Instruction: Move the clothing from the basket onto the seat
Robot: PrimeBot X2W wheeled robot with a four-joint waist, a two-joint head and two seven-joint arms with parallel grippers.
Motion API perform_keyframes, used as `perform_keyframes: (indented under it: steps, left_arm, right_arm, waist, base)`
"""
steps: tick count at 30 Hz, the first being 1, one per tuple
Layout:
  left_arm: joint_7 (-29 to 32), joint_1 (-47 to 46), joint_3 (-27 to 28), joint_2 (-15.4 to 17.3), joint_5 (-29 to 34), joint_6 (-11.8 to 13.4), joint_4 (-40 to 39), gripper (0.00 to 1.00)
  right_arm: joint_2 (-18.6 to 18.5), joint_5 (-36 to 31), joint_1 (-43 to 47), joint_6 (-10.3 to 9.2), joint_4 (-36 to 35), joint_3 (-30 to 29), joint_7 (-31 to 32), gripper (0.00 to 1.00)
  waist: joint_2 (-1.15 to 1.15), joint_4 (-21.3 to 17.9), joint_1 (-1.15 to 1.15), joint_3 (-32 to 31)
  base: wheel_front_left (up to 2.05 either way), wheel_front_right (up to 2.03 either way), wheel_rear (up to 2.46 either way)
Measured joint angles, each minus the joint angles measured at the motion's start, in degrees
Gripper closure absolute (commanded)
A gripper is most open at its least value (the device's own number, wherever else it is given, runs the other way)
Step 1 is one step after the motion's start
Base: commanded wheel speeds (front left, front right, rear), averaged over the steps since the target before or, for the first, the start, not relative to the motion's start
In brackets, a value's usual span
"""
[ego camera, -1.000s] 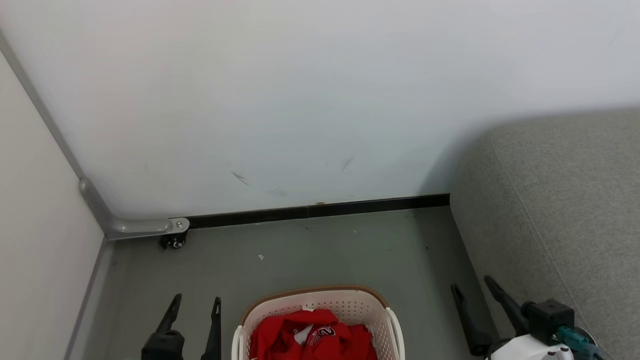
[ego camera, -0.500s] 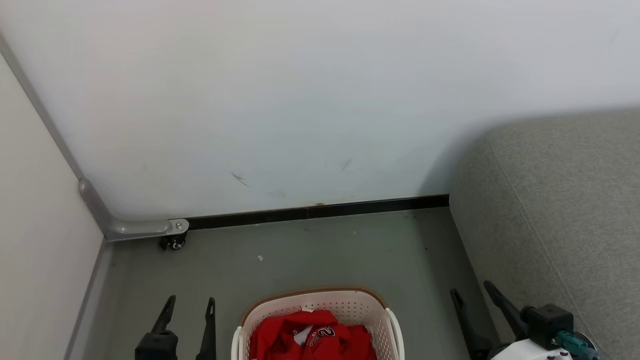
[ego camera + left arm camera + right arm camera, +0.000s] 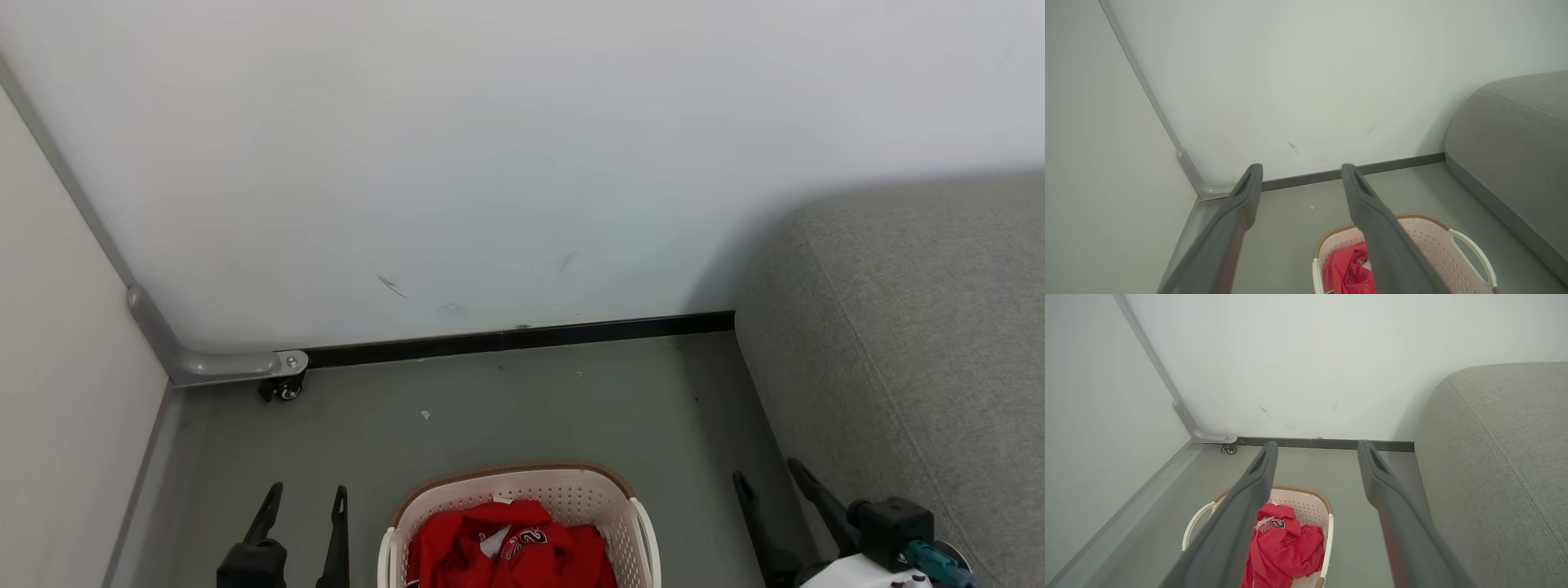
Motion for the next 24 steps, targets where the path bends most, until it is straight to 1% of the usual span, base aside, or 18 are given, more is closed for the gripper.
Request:
perform_keyframes:
  steps: [8, 13, 20, 24]
  left_arm:
    - [0.0, -0.1, -0.3, 0.6, 0.0, -0.1, 1.0, 0.0]
    - [0.1, -0.6, -1.2, 1.4, 0.5, -1.1, 1.6, 0.0]
    - [1.2, -3.9, -3.8, 1.3, 1.8, -2.8, 2.9, 0.0]
    - [2.0, -5.7, -5.3, 1.3, 2.3, -4.1, 4.4, 0.0]
  right_arm:
    - [0.0, 0.0, 0.9, 0.0, -0.5, 0.1, 0.0, 0.0]
    - [0.0, 0.0, 1.2, 0.0, -1.3, -0.6, 0.0, 0.0]
    - [0.0, 0.0, 1.1, 0.0, -2.4, -2.2, 0.0, 0.0]
    - [0.0, 0.0, 1.1, 0.0, -3.4, -3.4, 0.0, 0.0]
  waist:
    - [0.0, -0.2, 0.0, 1.0]
    - [0.0, -0.5, 0.0, 1.9]
    - [0.0, -1.1, 0.0, 3.8]
    - [0.0, -1.5, 0.0, 5.1]
  base:
    - [0.0, 0.0, 0.0]
    - [0.0, 0.0, 0.0]
    - [0.0, 0.0, 0.0]
    - [0.0, 0.0, 0.0]
